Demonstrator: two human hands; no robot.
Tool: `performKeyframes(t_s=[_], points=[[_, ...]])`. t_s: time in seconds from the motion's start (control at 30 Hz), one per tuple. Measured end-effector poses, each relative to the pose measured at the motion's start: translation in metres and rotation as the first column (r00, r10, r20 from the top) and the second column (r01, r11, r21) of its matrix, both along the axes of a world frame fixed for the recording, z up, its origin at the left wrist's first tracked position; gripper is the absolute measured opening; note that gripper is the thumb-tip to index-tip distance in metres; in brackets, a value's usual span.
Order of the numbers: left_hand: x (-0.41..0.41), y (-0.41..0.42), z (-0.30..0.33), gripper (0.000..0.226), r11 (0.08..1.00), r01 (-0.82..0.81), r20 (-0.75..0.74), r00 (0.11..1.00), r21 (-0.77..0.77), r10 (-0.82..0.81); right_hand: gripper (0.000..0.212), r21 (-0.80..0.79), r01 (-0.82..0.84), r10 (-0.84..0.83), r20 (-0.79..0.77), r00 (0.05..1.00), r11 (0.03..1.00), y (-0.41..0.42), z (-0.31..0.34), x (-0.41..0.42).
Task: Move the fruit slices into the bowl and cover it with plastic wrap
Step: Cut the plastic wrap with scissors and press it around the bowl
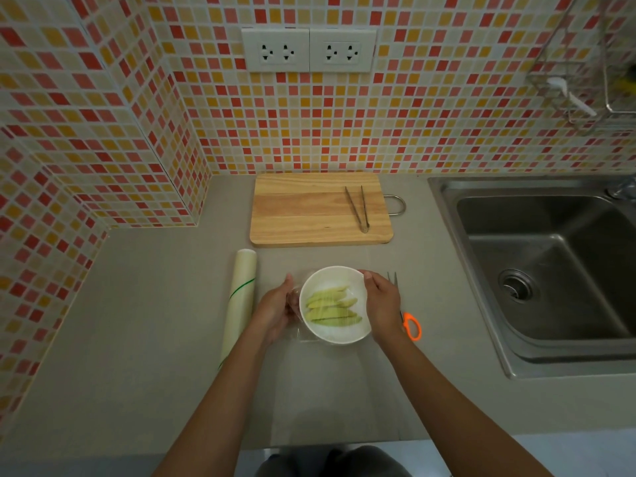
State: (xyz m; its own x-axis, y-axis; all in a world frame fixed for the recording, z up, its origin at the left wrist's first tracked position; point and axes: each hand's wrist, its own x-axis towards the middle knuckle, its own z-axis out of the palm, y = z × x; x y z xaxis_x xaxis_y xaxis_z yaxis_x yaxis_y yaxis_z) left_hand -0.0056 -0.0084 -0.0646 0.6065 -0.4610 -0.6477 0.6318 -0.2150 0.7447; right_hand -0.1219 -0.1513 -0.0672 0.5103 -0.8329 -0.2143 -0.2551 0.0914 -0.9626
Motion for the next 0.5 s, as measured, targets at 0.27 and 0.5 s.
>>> performKeyframes(t_s=[0.27,0.5], points=[[0.000,-0.011,0.006,0.040,0.993,-0.096,0.092,0.992,0.074,0.089,0.028,0.017,0.025,-0.026,0.039,0.999,1.000,0.003,-0.001,0.001],[-0.002,-0.020,0.003,0.046,0.984,-0.033,0.175,0.985,0.173,0.003,0.028,-0.002,0.014,-0.014,0.014,1.000,1.000,0.002,-0.003,0.001]])
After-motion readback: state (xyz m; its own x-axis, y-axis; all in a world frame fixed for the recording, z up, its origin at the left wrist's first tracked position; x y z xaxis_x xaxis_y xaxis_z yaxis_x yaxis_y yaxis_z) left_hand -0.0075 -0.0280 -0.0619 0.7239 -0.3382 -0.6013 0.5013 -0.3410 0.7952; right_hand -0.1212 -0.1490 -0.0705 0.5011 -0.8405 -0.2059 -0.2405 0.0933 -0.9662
